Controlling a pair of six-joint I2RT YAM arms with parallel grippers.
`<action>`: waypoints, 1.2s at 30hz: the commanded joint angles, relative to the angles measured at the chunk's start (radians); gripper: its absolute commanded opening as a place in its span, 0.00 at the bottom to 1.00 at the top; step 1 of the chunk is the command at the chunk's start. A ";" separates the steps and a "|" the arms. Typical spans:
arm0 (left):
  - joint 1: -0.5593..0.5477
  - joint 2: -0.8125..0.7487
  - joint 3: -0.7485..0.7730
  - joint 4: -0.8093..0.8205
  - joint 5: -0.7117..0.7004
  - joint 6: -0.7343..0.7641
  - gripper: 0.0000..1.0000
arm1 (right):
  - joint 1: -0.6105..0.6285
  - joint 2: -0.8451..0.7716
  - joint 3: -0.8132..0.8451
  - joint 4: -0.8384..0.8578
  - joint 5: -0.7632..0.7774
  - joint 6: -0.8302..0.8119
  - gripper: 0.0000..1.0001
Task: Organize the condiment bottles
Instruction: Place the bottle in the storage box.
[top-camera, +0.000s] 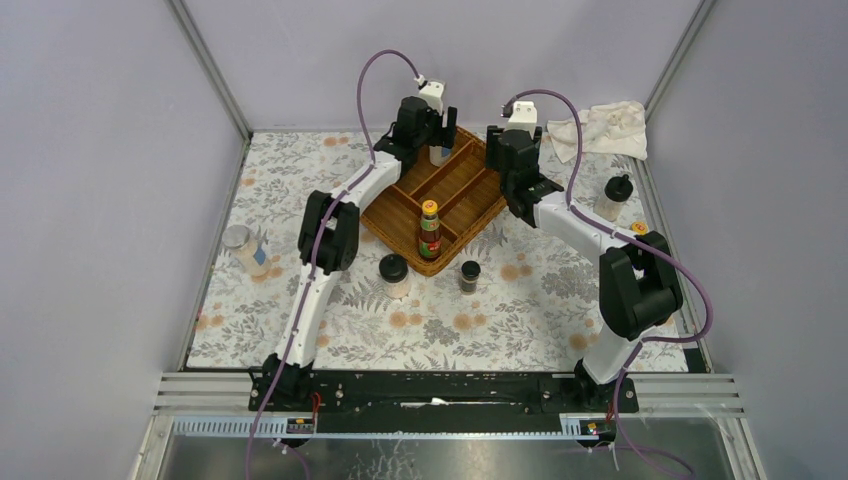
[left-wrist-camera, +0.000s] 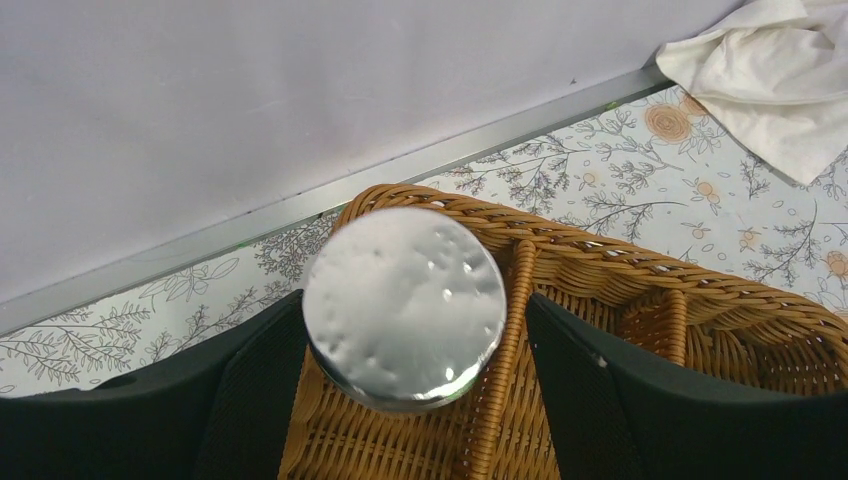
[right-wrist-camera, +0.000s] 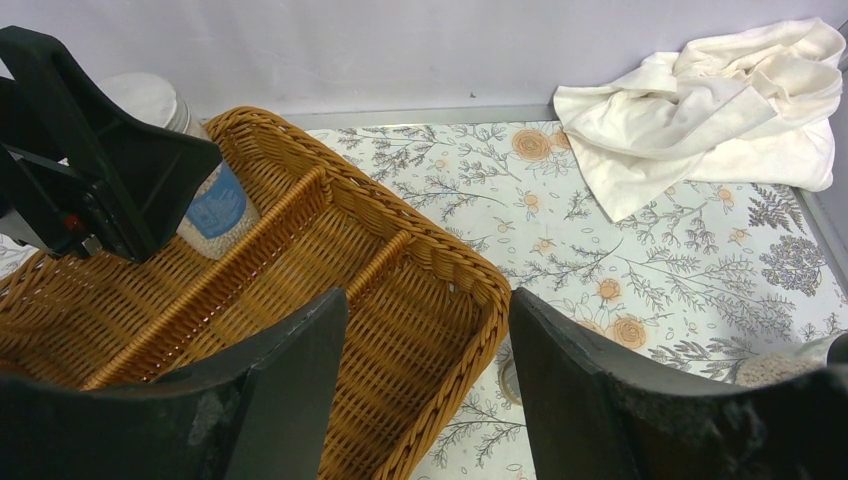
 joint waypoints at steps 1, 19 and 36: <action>-0.013 0.009 0.030 0.069 -0.001 0.015 0.83 | -0.006 -0.004 -0.002 0.039 -0.009 0.005 0.67; -0.028 -0.267 -0.179 0.071 -0.116 0.005 0.86 | -0.007 -0.059 0.033 -0.049 -0.034 0.015 0.69; -0.050 -0.678 -0.290 -0.285 -0.496 -0.214 0.88 | -0.005 -0.247 -0.062 -0.107 -0.072 0.041 0.72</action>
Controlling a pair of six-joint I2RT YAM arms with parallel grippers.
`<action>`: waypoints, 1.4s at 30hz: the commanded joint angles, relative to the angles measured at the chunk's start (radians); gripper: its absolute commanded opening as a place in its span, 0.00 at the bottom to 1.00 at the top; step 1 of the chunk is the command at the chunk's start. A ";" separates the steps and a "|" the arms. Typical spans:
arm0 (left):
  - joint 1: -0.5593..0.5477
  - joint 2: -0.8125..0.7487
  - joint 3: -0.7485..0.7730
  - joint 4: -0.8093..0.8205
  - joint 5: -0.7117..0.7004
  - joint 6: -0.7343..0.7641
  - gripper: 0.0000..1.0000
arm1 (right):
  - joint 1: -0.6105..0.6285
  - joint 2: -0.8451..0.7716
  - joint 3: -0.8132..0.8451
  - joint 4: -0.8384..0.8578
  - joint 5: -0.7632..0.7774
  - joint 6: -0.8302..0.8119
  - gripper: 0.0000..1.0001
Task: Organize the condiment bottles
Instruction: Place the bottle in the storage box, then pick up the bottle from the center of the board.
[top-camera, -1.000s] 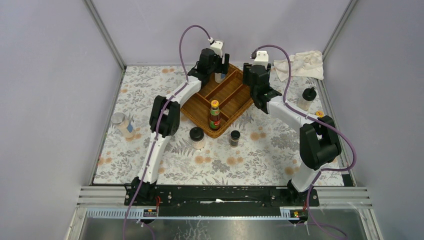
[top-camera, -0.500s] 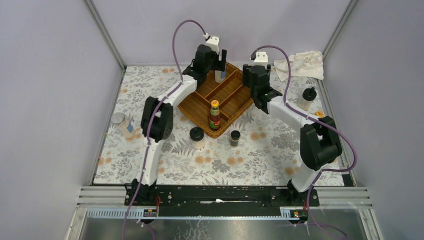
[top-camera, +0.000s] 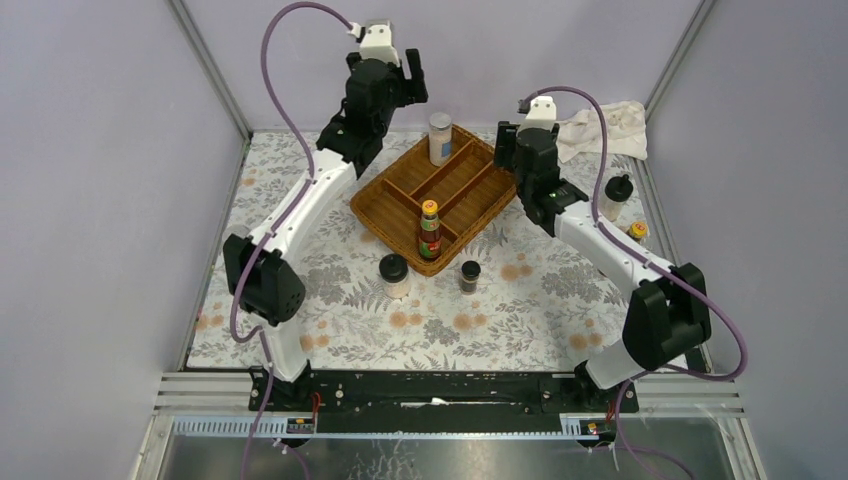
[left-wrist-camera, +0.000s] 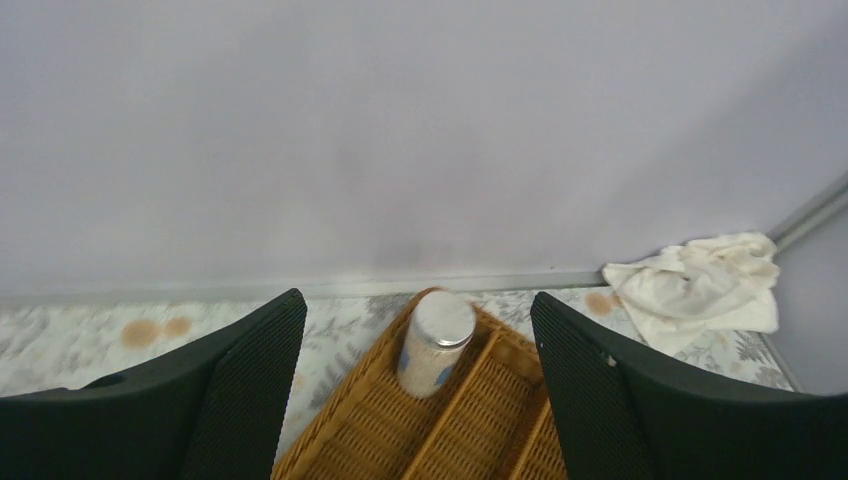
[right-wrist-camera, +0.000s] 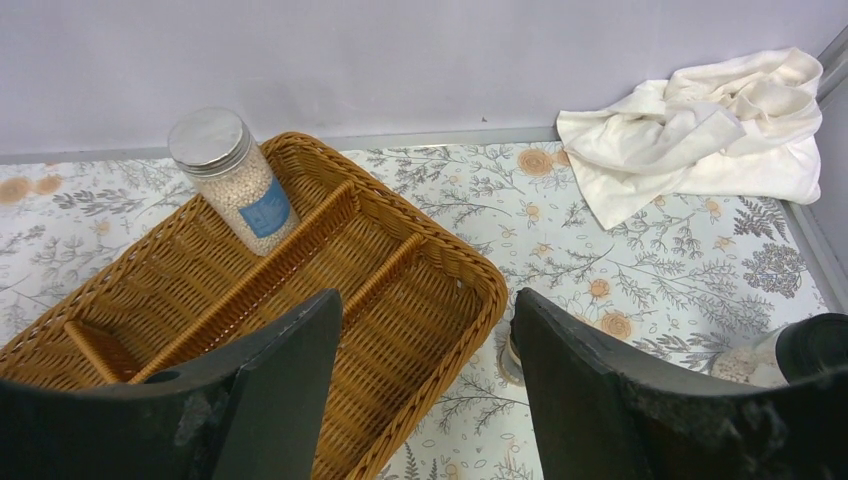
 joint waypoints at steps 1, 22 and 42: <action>-0.006 -0.041 0.030 -0.249 -0.224 -0.122 0.88 | -0.004 -0.079 -0.032 -0.010 -0.020 0.018 0.72; -0.006 -0.560 -0.508 -0.731 -0.642 -0.597 0.88 | -0.004 -0.173 -0.113 0.016 -0.125 0.112 0.72; -0.006 -0.691 -0.684 -1.356 -0.732 -1.376 0.94 | -0.004 -0.139 -0.140 0.076 -0.126 0.119 0.73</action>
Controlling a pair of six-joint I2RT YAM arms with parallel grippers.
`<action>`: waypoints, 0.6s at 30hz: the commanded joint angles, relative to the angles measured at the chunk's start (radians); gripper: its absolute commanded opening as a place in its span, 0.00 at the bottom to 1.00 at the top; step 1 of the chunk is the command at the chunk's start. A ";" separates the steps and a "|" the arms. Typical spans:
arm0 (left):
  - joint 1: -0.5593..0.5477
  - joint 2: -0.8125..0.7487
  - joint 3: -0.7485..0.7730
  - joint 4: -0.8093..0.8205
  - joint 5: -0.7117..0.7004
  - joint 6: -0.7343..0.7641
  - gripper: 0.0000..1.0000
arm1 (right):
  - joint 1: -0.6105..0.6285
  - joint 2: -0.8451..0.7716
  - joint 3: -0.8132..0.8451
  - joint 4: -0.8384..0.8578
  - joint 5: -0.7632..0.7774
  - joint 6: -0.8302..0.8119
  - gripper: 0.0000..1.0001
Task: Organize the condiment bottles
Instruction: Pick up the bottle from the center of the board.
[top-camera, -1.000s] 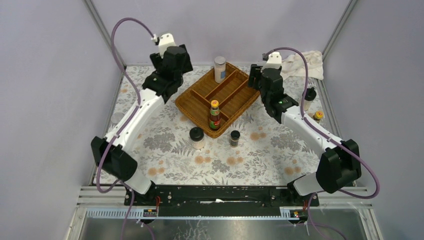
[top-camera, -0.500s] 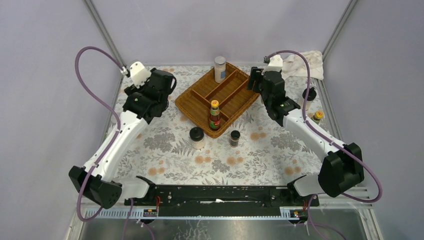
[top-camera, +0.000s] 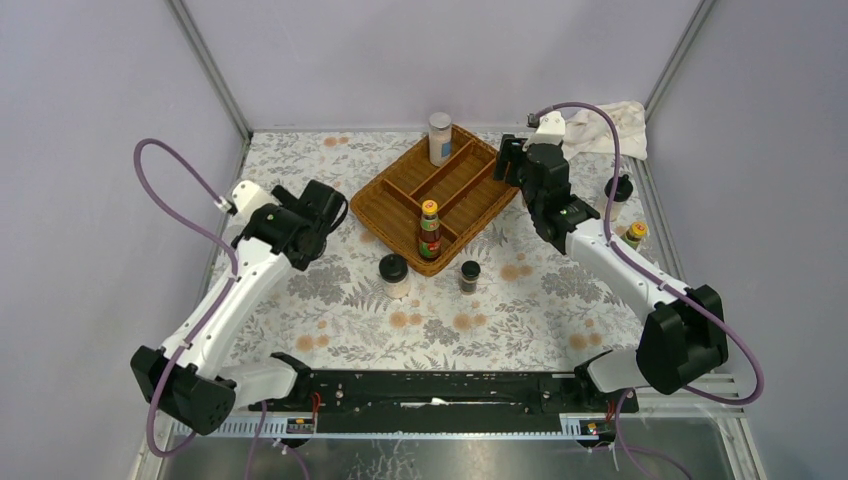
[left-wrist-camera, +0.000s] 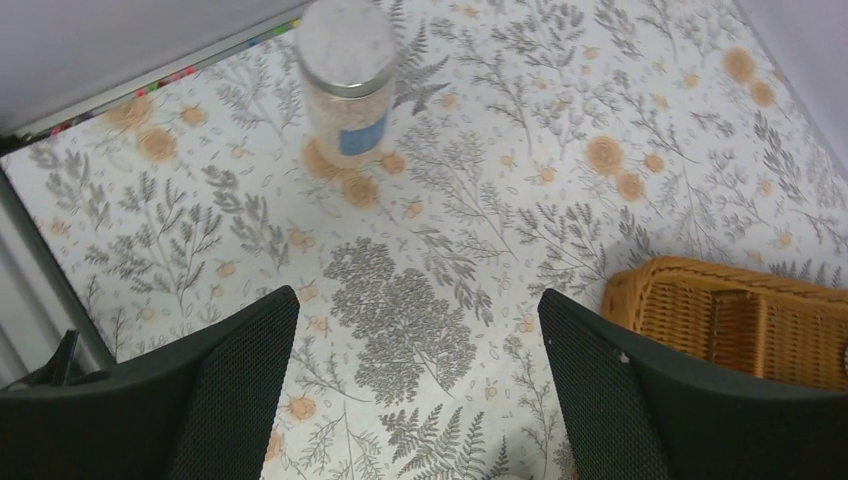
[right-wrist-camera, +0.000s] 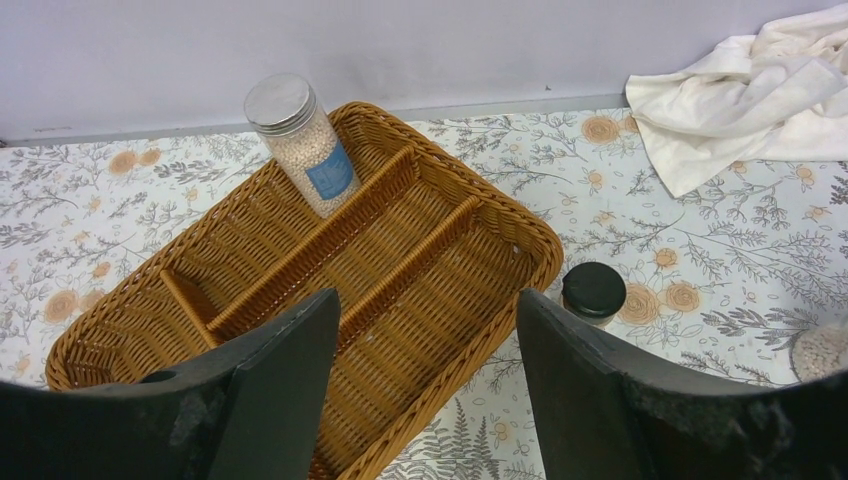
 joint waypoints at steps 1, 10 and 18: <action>-0.002 -0.048 -0.044 -0.198 -0.049 -0.282 0.94 | -0.003 0.007 0.001 0.064 -0.004 0.011 0.73; 0.018 -0.072 -0.167 -0.209 -0.048 -0.426 0.99 | -0.005 0.039 0.025 0.090 -0.022 0.025 0.73; 0.069 -0.034 -0.221 -0.207 -0.128 -0.506 0.99 | -0.005 0.074 0.066 0.112 -0.028 0.025 0.73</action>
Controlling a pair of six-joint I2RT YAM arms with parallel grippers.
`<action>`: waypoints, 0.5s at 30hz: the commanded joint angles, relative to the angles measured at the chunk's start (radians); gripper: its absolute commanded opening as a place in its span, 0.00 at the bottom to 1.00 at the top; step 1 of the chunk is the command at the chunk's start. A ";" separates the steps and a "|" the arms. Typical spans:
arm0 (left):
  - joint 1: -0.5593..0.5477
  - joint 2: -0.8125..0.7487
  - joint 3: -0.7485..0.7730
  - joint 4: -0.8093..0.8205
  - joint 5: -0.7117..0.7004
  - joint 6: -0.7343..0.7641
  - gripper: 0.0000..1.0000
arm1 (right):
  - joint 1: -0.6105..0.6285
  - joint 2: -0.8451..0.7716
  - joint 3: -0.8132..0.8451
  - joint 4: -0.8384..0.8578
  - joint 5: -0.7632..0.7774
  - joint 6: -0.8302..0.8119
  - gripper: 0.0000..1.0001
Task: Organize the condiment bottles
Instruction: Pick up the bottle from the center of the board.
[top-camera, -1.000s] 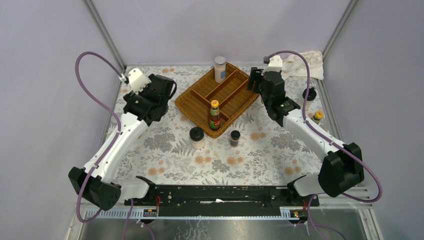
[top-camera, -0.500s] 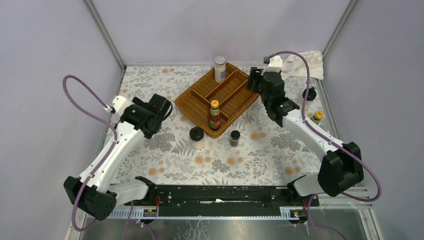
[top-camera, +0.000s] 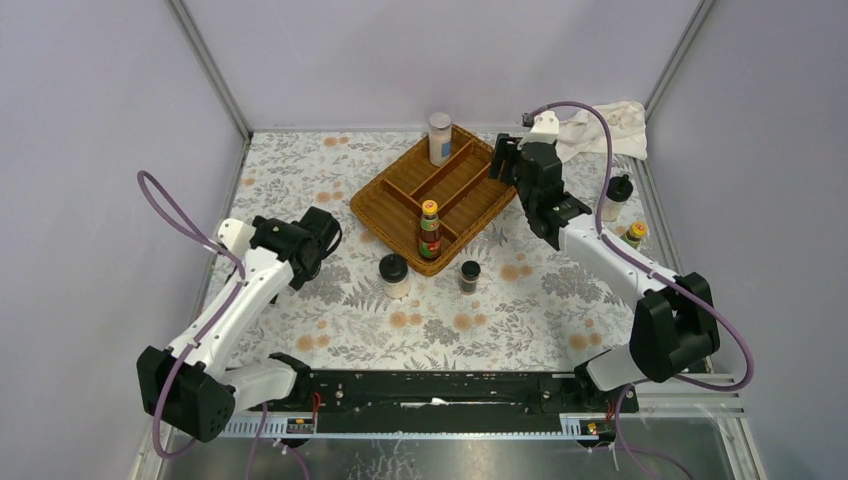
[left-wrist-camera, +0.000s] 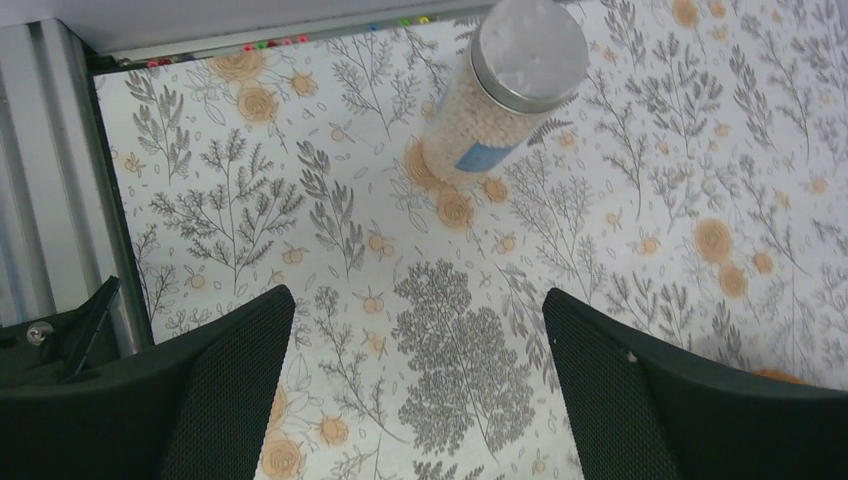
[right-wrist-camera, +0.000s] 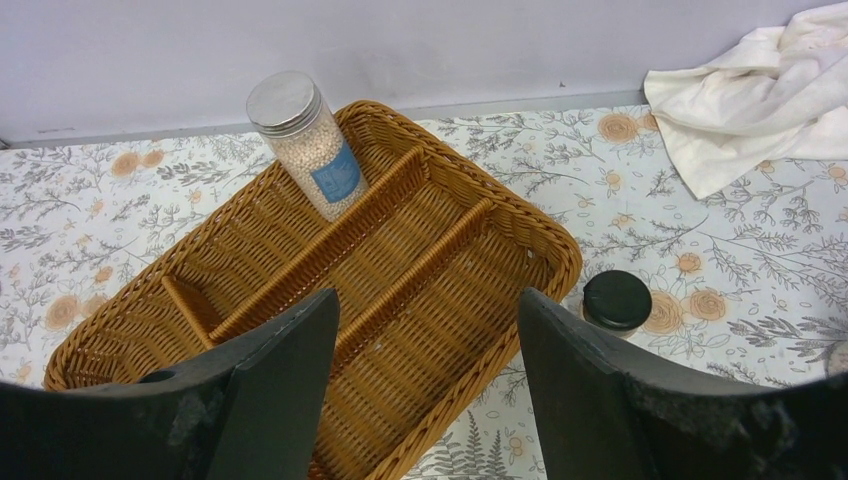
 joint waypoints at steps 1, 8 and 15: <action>0.024 0.034 -0.024 -0.029 -0.106 -0.102 0.99 | -0.004 0.024 0.069 0.061 -0.022 0.009 0.73; 0.032 0.149 -0.016 -0.028 -0.196 -0.133 0.99 | -0.004 0.061 0.108 0.060 -0.026 -0.007 0.73; 0.044 0.266 -0.020 -0.019 -0.224 -0.173 0.99 | -0.005 0.086 0.108 0.070 -0.019 -0.026 0.74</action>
